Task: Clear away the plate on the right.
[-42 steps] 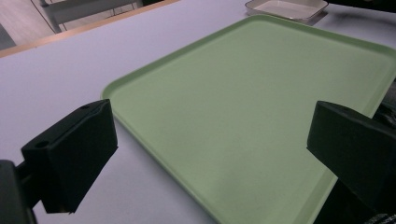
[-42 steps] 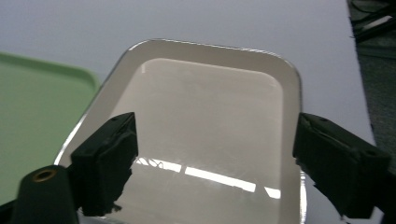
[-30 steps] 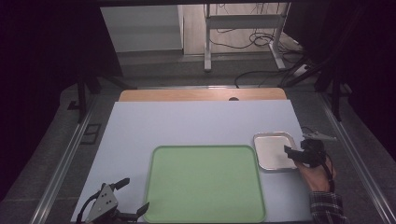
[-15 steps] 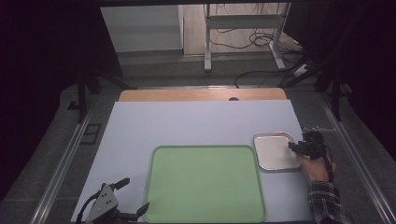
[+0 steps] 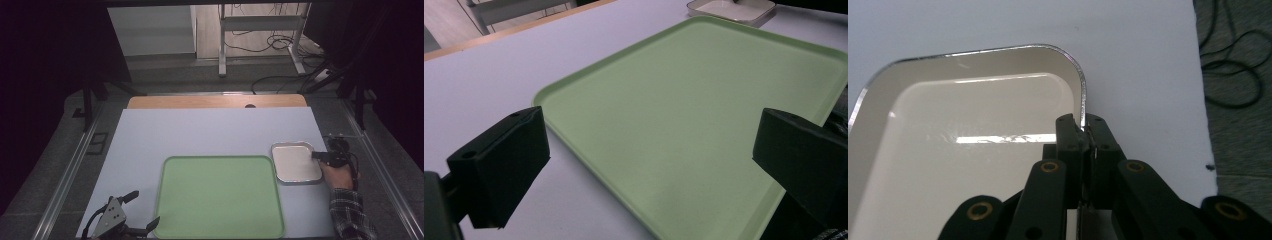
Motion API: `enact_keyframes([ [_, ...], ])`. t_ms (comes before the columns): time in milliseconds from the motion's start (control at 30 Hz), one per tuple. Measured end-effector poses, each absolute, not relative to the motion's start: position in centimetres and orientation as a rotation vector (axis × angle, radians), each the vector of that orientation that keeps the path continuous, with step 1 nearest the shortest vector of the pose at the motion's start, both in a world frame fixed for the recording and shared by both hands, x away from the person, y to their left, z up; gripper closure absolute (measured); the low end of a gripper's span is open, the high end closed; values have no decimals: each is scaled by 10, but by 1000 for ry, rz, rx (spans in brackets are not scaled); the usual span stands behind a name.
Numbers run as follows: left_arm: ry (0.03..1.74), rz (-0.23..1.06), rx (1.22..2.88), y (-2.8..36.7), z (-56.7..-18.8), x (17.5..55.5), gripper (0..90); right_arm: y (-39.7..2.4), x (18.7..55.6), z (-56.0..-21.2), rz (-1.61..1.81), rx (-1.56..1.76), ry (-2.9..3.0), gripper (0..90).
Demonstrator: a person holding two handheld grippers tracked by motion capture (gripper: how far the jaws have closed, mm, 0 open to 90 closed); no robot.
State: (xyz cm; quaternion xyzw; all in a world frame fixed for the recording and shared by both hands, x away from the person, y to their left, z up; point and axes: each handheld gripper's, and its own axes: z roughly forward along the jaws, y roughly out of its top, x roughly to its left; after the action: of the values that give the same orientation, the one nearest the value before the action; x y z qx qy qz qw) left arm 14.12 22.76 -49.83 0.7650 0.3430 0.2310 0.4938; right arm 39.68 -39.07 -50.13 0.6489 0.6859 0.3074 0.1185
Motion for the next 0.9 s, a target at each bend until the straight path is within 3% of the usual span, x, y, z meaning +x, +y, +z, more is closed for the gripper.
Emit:
enact_keyframes([
  [533,829,561,1853,228,-498,141,16,-406,389,-491,1097,1968,1943,888],
  [900,824,564,1857,227,-498,141,16,-386,385,-481,1137,1912,2007,887],
])
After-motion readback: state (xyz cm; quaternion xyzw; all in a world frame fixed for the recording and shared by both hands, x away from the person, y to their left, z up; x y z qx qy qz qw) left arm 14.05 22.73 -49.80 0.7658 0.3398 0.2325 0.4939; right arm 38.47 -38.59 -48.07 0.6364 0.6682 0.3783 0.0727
